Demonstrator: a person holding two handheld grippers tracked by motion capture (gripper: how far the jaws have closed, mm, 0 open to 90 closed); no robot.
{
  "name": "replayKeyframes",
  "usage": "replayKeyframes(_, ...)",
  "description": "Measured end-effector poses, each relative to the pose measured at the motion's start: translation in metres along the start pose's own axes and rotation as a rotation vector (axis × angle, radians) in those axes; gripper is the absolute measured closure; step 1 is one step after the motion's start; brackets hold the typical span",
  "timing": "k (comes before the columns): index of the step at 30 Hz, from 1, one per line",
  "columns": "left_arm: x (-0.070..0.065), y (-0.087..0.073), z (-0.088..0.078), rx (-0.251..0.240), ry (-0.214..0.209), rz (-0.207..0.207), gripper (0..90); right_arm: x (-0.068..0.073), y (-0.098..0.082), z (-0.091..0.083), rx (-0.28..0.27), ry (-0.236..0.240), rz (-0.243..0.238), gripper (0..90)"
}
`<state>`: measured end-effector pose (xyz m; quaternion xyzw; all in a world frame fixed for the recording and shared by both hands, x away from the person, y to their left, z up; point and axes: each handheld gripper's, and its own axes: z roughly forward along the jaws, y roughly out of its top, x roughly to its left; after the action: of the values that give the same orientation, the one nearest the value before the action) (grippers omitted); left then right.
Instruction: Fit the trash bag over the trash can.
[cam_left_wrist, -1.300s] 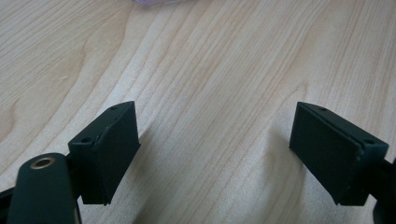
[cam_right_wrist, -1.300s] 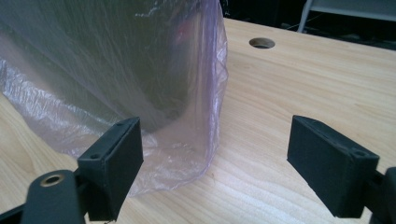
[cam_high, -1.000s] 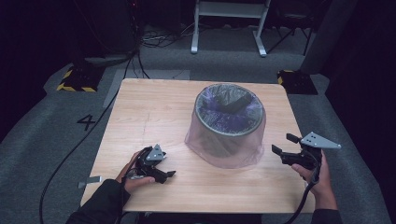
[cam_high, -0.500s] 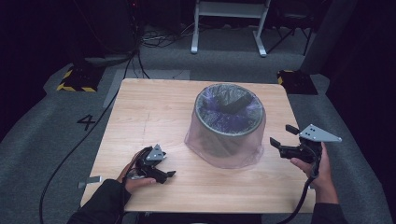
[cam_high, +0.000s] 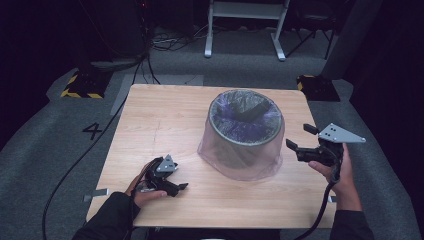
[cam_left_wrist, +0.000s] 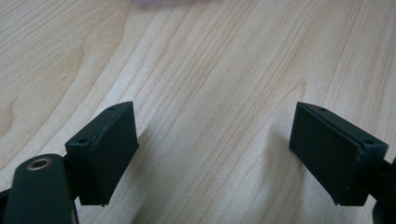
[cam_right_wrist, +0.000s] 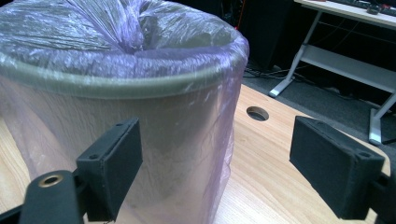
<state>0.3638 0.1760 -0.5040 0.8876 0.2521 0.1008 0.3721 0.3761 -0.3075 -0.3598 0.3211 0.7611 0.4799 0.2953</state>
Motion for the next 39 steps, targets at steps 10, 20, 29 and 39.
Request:
replayKeyframes(10, 0.001, 0.000, 0.000, -0.002, -0.004, 0.003, 14.8, 0.000, 0.014, -0.001, -0.013, -0.011, -0.012, 17.4)
replayKeyframes(20, 0.001, 0.000, 0.000, -0.002, -0.005, 0.004, 14.8, 0.004, 0.029, 0.007, -0.010, 0.004, -0.040, 17.5)
replayKeyframes(29, 0.001, 0.000, 0.000, -0.002, -0.004, 0.004, 14.8, 0.007, 0.043, 0.013, -0.014, 0.015, -0.054, 17.0)
replayKeyframes(39, 0.001, 0.000, 0.000, -0.002, -0.005, 0.004, 14.8, 0.011, 0.057, 0.029, 0.001, 0.049, -0.070, 16.8)
